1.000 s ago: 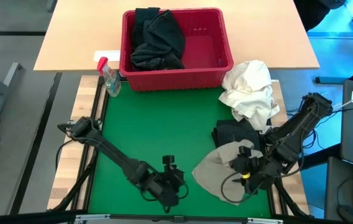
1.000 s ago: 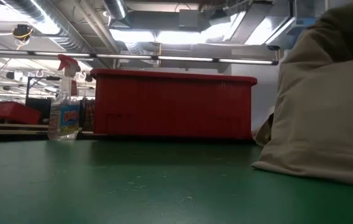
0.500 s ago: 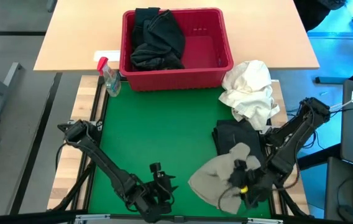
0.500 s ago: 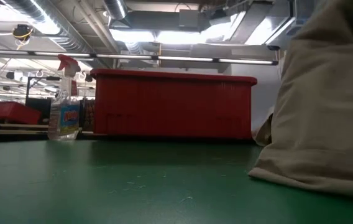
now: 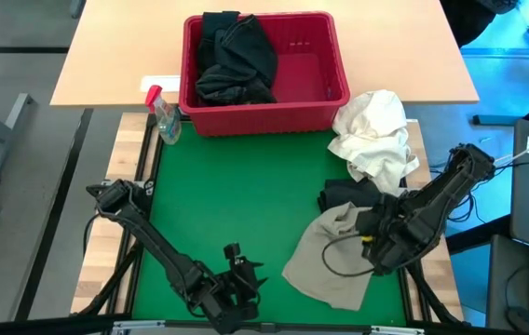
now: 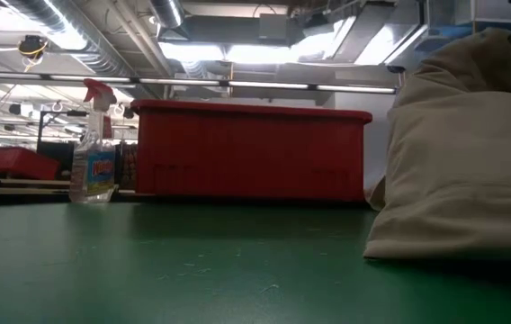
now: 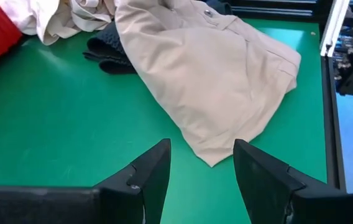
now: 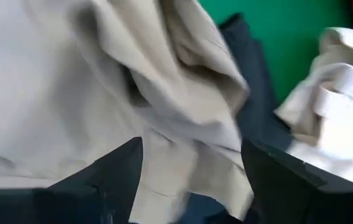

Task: Fold Laundry from Bin
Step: Stack the brown shorts on top of the black shorts

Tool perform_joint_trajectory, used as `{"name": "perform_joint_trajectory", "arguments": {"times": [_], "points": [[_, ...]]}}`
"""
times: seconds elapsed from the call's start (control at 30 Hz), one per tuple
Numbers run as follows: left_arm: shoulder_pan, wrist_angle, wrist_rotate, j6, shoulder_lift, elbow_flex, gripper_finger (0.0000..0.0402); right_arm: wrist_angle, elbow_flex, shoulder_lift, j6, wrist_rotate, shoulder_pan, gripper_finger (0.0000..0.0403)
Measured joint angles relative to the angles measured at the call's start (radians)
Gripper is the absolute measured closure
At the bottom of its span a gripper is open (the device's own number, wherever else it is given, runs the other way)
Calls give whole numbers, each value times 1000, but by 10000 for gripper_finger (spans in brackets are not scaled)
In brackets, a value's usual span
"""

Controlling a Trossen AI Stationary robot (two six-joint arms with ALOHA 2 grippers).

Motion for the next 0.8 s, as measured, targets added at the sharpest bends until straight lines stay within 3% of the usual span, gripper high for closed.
{"name": "perform_joint_trajectory", "arguments": {"times": [0.13, 0.37, 0.63, 0.8], "points": [[0, 14, -7, -17, 0, 0, 233, 150, 24, 0, -5, -61, 23, 132], [13, 43, 11, -17, 0, 0, 233, 590, -3, 21, -132, -31, 142, 132], [59, 149, 29, 8, 0, 0, 232, 631, -4, 63, -158, -50, 164, 132], [96, 186, 92, 7, 0, 0, 205, 628, -4, 81, -162, -50, 164, 132]]}}
